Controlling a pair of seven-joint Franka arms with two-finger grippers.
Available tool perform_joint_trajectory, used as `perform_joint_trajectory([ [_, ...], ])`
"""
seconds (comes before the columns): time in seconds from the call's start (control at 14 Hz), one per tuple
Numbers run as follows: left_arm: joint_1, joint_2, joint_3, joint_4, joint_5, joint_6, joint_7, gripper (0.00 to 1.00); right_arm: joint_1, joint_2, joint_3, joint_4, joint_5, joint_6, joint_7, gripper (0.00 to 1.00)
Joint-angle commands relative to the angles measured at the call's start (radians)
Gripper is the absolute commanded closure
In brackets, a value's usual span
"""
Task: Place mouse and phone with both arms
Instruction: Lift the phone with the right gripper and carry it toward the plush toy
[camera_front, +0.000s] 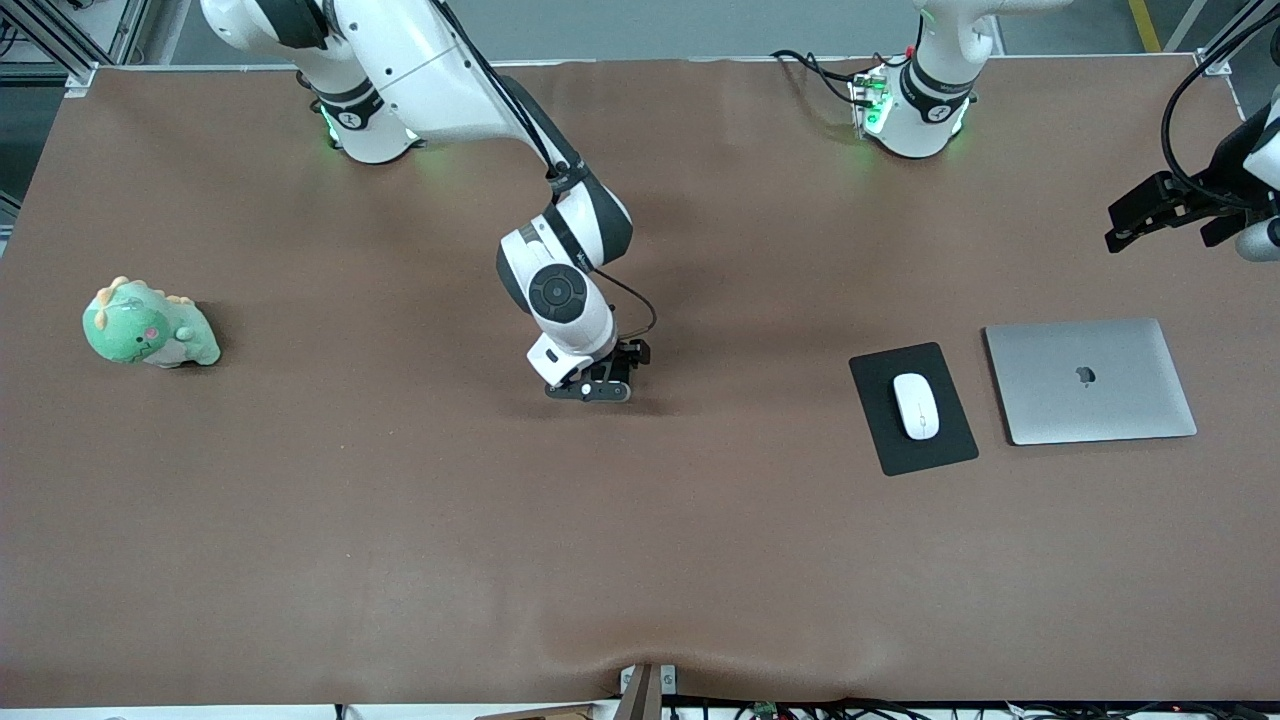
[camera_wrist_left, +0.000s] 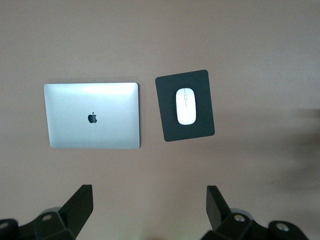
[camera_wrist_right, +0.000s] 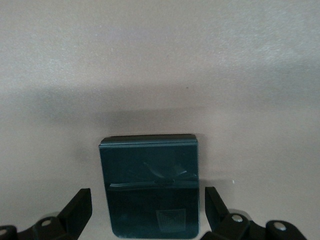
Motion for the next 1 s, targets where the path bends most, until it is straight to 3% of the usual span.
perform_joint_trajectory([
  [0.0,-0.01,-0.01,-0.004,-0.008,-0.014,-0.011,0.015,0.0,0.021,0.013,-0.013,0.008,-0.018,0.015,0.034,0.0],
  [0.14,-0.012,-0.007,-0.012,-0.008,-0.011,-0.009,0.015,0.0,0.023,0.013,-0.015,0.006,-0.019,0.015,0.034,0.03],
  [0.29,-0.013,0.007,-0.018,-0.008,-0.001,-0.006,0.015,0.0,0.021,0.013,-0.015,0.006,-0.056,0.012,0.031,0.19],
  [0.36,-0.013,0.01,-0.023,-0.01,0.001,0.0,0.014,0.0,0.021,0.011,-0.015,0.008,-0.068,0.009,0.034,0.58],
  [0.57,-0.01,0.015,-0.024,-0.004,0.004,0.009,0.014,0.0,0.015,0.004,-0.015,0.006,-0.072,-0.001,0.049,0.93],
  [0.64,-0.012,0.015,-0.024,-0.004,0.006,0.009,0.015,0.0,0.009,-0.002,-0.015,0.008,-0.072,-0.017,0.052,1.0],
  [0.93,-0.005,0.032,-0.024,-0.004,0.006,0.035,0.017,0.0,-0.041,-0.1,-0.024,0.008,-0.069,-0.18,0.161,1.0],
])
